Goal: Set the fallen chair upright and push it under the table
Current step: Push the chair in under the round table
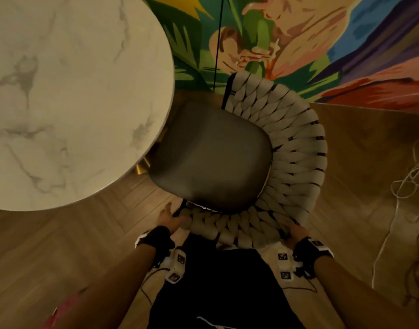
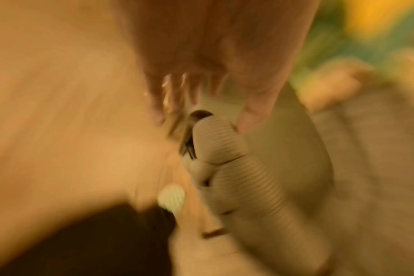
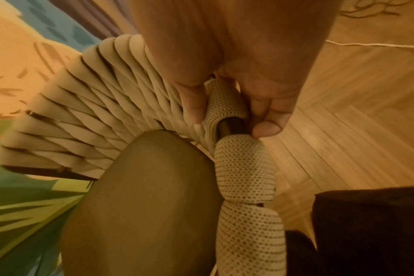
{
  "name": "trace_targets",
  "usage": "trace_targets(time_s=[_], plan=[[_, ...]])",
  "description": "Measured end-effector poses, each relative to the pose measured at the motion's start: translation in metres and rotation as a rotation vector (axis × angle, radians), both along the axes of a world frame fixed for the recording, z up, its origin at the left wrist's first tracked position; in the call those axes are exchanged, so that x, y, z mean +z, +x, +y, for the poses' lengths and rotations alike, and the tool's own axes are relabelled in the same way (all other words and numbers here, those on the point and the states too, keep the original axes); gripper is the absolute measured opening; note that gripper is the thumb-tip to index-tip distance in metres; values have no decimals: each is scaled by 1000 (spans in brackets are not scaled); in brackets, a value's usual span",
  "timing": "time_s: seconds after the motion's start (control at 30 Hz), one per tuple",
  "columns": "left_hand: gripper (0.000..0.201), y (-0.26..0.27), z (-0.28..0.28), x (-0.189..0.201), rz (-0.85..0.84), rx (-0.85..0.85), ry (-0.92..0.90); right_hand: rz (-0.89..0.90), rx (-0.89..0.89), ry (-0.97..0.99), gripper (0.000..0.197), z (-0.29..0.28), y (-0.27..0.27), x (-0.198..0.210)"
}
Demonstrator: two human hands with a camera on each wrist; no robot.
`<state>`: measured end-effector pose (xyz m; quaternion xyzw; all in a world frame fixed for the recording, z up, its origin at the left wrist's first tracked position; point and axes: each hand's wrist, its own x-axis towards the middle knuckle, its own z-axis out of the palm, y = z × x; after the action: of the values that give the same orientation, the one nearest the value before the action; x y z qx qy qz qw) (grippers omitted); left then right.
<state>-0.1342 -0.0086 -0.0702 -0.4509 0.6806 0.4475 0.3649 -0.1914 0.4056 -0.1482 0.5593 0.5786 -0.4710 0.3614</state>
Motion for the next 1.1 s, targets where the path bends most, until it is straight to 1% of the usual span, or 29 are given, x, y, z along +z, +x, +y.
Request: trace_targets(time_s=[0.07, 0.1, 0.13, 0.17, 0.2, 0.23, 0.27, 0.33, 0.4, 0.5, 0.53, 0.57, 0.63, 0.67, 0.7, 0.73, 0.77, 0.83, 0.87, 0.9, 0.93, 0.97, 1.0, 1.03, 1.07, 1.1], plan=[[79, -21, 6, 9, 159, -468, -59, 35, 23, 22, 43, -14, -32, 23], [80, -32, 13, 19, 195, -656, -37, 59, 46, 17, 41, -29, -50, 47], [76, -39, 22, 24, 176, -757, -20, 84, 87, 11, 40, -37, -65, 63], [67, -47, 30, 30, 164, -820, -39, 103, 119, 6, 39, -42, -78, 73], [60, -55, 36, 34, 153, -845, -88, 124, 132, -15, 38, -43, -90, 78], [57, -63, 42, 33, 157, -851, -136, 145, 142, -40, 37, -43, -102, 84], [57, -70, 45, 32, 157, -841, -172, 163, 161, -82, 37, -43, -114, 89], [64, -79, 53, 28, 121, -801, -187, 191, 184, -137, 39, -43, -138, 104], [67, -87, 63, 33, 111, -802, -196, 216, 163, -169, 39, -40, -159, 116], [68, -96, 78, 30, 98, -814, -233, 237, 157, -187, 32, -32, -185, 125], [66, -97, 83, 29, 96, -813, -237, 242, 155, -199, 33, -30, -190, 127], [64, -98, 87, 29, 93, -805, -232, 244, 158, -210, 40, -28, -194, 126], [54, -98, 93, 29, 75, -784, -238, 263, 149, -245, 58, -30, -194, 129], [48, -97, 95, 29, 76, -755, -245, 282, 141, -247, 64, -30, -191, 126], [41, -95, 96, 28, 94, -688, -262, 310, 136, -232, 67, -29, -187, 125], [35, -93, 96, 30, 104, -561, -280, 336, 148, -215, 69, -28, -182, 124], [32, -89, 95, 28, 117, -419, -306, 357, 183, -192, 71, -24, -175, 121], [31, -77, 89, 23, 122, -87, -294, 386, 276, -180, 77, -19, -164, 125], [32, -71, 86, 19, 91, 113, -251, 379, 294, -189, 86, -15, -160, 123], [34, -66, 85, 16, 38, 328, -172, 356, 302, -192, 90, -13, -157, 122], [35, -62, 87, 17, -30, 535, -52, 312, 310, -181, 83, -14, -154, 123], [32, -60, 89, 19, -78, 703, 90, 272, 314, -173, 72, -13, -153, 119], [27, -60, 91, 19, -99, 817, 213, 222, 330, -181, 64, -13, -151, 115], [24, -62, 94, 23, -102, 893, 291, 192, 312, -220, 56, -16, -149, 111], [25, -68, 95, 24, -72, 925, 343, 175, 292, -241, 45, -20, -150, 111], [28, -73, 96, 20, -24, 922, 358, 175, 252, -256, 34, -23, -150, 110]])
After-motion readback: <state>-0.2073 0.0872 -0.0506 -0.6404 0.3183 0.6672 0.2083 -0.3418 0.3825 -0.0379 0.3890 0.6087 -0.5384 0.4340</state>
